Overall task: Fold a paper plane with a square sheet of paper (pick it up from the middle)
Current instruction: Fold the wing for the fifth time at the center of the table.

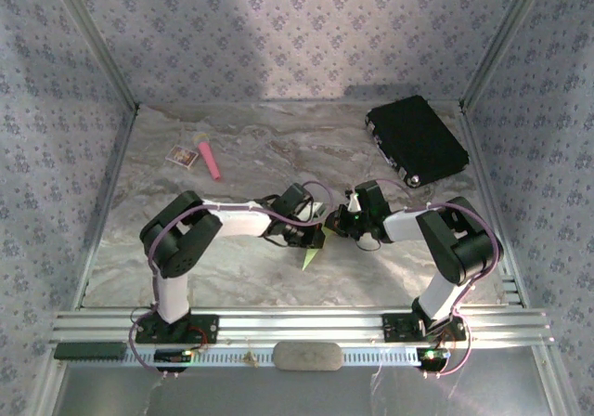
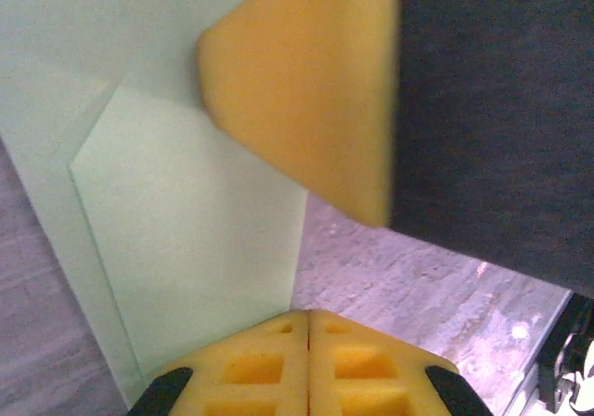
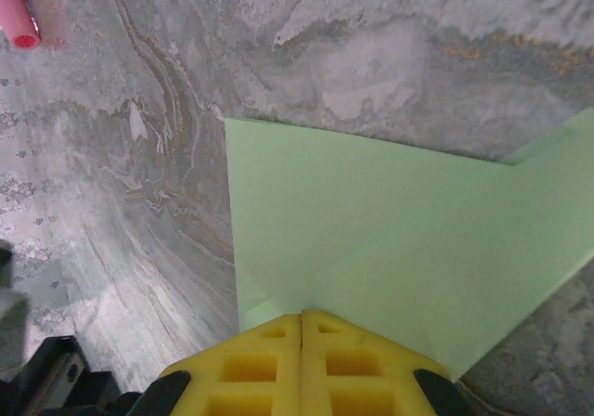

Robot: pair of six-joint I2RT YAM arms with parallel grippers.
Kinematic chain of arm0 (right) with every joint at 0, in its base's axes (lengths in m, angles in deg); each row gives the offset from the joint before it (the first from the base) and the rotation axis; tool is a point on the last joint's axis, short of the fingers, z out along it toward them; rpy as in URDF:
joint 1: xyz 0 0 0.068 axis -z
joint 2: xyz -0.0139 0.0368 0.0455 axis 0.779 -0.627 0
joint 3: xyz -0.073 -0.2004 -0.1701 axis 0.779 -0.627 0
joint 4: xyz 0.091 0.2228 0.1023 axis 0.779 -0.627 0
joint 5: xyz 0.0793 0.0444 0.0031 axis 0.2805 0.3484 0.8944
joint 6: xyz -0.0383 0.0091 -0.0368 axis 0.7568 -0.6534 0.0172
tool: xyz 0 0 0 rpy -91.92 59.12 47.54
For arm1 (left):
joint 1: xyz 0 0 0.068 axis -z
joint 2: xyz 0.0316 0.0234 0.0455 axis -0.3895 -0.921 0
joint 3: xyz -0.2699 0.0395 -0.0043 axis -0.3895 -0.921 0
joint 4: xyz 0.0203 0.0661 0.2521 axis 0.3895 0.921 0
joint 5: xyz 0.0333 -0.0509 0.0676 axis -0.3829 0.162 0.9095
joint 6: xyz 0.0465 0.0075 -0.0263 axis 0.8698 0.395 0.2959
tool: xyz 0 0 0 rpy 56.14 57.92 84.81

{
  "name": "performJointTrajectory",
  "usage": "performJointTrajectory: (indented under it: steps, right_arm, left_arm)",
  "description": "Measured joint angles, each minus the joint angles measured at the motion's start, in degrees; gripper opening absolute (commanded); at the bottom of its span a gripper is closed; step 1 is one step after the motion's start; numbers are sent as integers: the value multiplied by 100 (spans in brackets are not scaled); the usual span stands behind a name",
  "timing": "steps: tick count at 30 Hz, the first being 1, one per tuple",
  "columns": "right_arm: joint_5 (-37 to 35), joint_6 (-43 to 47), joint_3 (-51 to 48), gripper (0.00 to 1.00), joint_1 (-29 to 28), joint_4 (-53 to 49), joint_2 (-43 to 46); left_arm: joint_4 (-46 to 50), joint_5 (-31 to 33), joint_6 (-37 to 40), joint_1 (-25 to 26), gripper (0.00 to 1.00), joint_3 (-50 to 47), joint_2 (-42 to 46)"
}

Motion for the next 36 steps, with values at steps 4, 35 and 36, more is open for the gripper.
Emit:
performJointTrajectory:
  steps: [4, 35, 36]
  right_arm:
    - [4, 13, 0, 0, 4, 0, 0]
    - [197, 188, -7, 0, 81, 55, -35]
    - [208, 210, 11, 0, 87, 42, -46]
  left_arm:
    - [2, 0, 92, 2, 7, 0, -17]
    - [756, 632, 293, 525, 7, -1762, 2122]
    - [748, 654, 293, 507, 7, -1759, 2275]
